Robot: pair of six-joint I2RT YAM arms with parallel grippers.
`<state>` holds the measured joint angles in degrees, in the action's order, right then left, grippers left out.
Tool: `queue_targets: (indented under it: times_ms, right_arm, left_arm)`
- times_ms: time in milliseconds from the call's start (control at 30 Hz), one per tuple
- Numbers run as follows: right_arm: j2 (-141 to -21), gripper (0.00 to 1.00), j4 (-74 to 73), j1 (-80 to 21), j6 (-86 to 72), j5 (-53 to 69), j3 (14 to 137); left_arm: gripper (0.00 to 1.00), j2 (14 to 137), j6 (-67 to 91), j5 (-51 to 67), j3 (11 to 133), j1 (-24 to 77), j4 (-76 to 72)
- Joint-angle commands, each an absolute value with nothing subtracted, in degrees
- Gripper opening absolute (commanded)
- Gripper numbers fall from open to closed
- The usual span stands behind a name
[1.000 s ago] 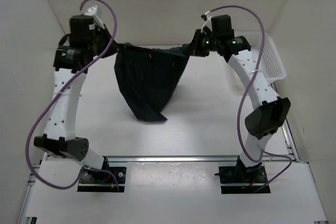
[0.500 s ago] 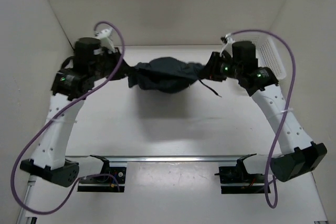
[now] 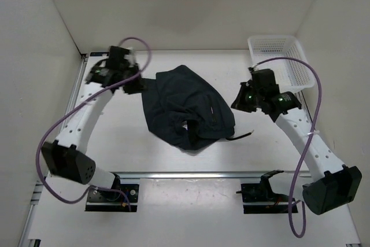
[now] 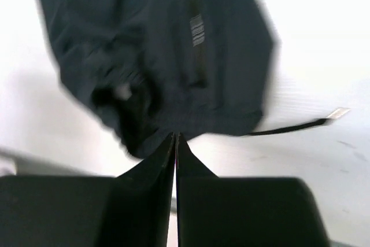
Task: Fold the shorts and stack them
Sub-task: Flatten the shorts out
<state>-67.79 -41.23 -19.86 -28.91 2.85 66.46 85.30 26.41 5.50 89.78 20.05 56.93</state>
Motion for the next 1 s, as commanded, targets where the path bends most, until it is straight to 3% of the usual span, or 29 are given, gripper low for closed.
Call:
queue_targets:
  times_ms: [0, 33, 67, 100, 133, 167, 267, 433, 600, 700, 767, 833, 867, 900, 967]
  right_arm:
    - [-69.2, 0.06, -39.4, -27.8, -29.7, 4.6, 62.5]
    - [-69.9, 0.13, -38.3, -32.0, -31.1, 5.6, 61.2]
    - [-70.6, 0.33, -36.9, -34.2, -32.6, 8.2, 58.4]
    - [-72.1, 0.41, -33.3, -36.2, -35.6, 9.9, 57.1]
    - [-73.1, 0.54, -31.6, -39.7, -37.2, 11.1, 56.0]
    - [-74.2, 0.79, -30.0, -41.3, -38.7, 12.1, 54.7]
    - [-78.0, 0.98, -25.8, -45.1, -44.4, 13.0, 53.9]
    - [-82.9, 1.00, -23.8, -46.9, -49.0, 9.2, 53.3]
    - [-88.6, 0.82, -23.8, -50.5, -46.2, 4.6, 59.6]
    - [-95.2, 0.74, -25.0, -51.1, -43.8, 4.6, 64.6]
    - [-98.8, 0.69, -25.0, -51.7, -43.2, 5.3, 65.8]
    - [-101.0, 0.44, -25.0, -52.2, -41.8, 5.3, 67.5]
    - [-101.0, 0.29, -25.0, -52.2, -41.8, 5.9, 68.0]
    - [-101.0, 0.04, -25.0, -52.2, -41.1, 5.9, 69.2]
    - [-101.0, 0.00, -27.7, -51.4, -38.4, 4.9, 71.4]
  left_arm:
    - [0.35, 78.9, 27.3, 3.9, 83.6, 8.8, 55.6]
    - [0.42, 79.7, 27.3, 7.0, 80.2, 7.1, 55.1]
    - [0.51, 80.8, 27.9, 8.6, 78.8, 5.7, 53.8]
    - [0.61, 83.3, 27.9, 9.8, 77.5, 4.8, 53.0]
    - [0.81, 84.8, 28.5, 12.2, 76.0, 4.1, 52.0]
    - [0.88, 86.4, 29.0, 12.2, 75.9, 3.3, 50.2]
    - [0.95, 94.0, 29.0, 14.0, 77.5, 3.3, 49.4]
    - [0.95, 106.1, 29.6, 14.0, 81.3, 2.7, 48.2]
    - [0.92, 113.6, 30.1, 15.7, 83.4, 2.7, 47.1]
    - [0.83, 116.9, 30.7, 16.3, 85.5, 3.3, 47.1]
    - [0.70, 118.2, 30.7, 16.9, 86.3, 4.6, 47.1]
    - [0.58, 118.8, 31.2, 16.9, 87.2, 4.6, 47.1]
    - [0.30, 119.4, 31.2, 16.9, 88.1, 5.1, 47.1]
    - [0.13, 119.4, 31.2, 18.5, 88.8, 5.1, 47.1]
    - [0.10, 120.1, 31.2, 20.5, 89.7, 4.4, 47.1]
